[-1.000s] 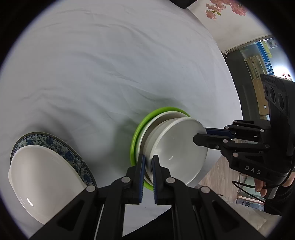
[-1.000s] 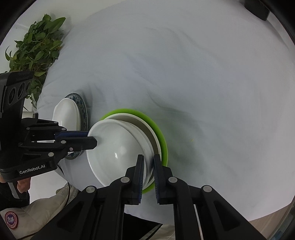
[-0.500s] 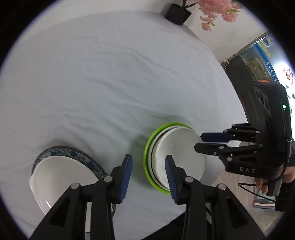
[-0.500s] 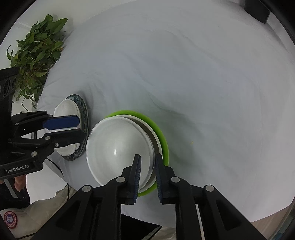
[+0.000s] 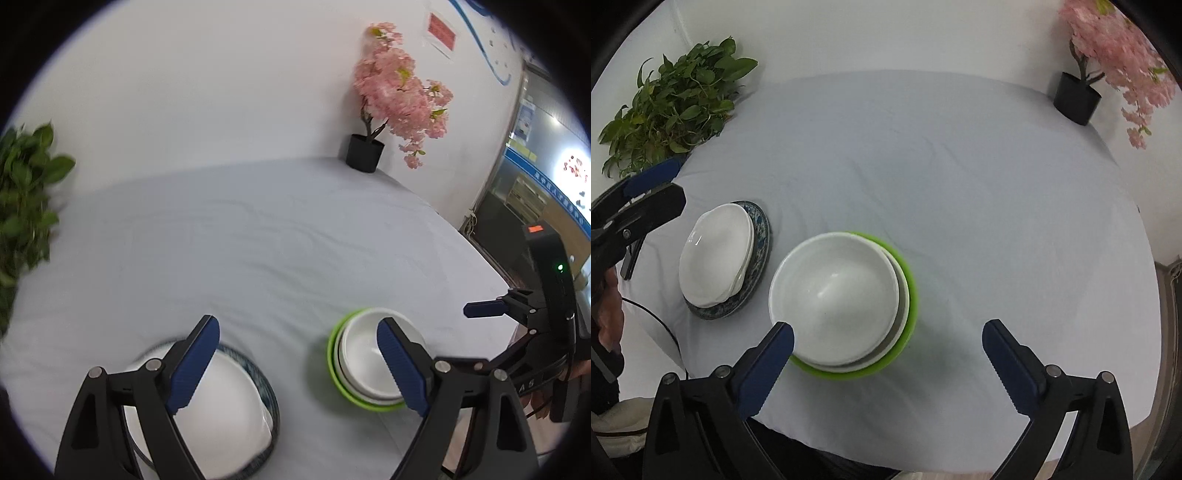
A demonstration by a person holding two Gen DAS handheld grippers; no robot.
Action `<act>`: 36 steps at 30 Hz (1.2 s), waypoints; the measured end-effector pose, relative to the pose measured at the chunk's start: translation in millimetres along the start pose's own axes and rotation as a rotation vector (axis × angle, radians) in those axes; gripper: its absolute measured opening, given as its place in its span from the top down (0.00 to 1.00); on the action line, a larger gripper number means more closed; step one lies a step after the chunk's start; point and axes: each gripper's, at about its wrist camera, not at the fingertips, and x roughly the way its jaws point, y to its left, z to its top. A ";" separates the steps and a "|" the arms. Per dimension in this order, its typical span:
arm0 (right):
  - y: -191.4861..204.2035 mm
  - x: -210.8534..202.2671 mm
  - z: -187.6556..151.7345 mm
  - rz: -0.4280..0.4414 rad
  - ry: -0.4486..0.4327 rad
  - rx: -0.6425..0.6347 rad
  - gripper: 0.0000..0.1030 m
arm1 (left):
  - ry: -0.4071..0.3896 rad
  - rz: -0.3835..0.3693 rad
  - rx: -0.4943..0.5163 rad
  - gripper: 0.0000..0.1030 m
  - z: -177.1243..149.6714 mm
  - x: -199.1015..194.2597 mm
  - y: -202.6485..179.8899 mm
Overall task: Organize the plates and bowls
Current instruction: 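Move the right tool to the rim of the bowl stack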
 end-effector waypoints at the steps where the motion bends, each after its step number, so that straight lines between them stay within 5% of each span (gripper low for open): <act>1: -3.2 -0.6 -6.4 -0.009 -0.011 0.021 0.00 | 0.010 -0.011 -0.021 0.16 -4.0 3.9 4.7; 4: -17.7 -0.3 -22.7 0.006 -0.063 0.096 0.00 | 0.074 -0.037 -0.079 0.16 -17.3 15.9 2.8; 14: -46.2 -2.9 -59.0 0.084 -0.222 0.248 0.00 | 0.168 -0.096 -0.047 0.16 -15.6 36.5 -16.6; 26: -61.8 35.9 -60.5 0.206 -0.168 0.304 0.00 | 0.357 -0.147 -0.106 0.17 -10.0 79.2 -17.2; 32: -56.5 45.9 -38.8 0.173 -0.121 0.305 0.00 | 0.408 -0.216 -0.151 0.20 -6.6 95.3 -17.0; 36: -54.1 51.6 -26.2 0.119 -0.105 0.320 0.07 | 0.451 -0.250 -0.206 0.40 -7.5 105.5 -13.6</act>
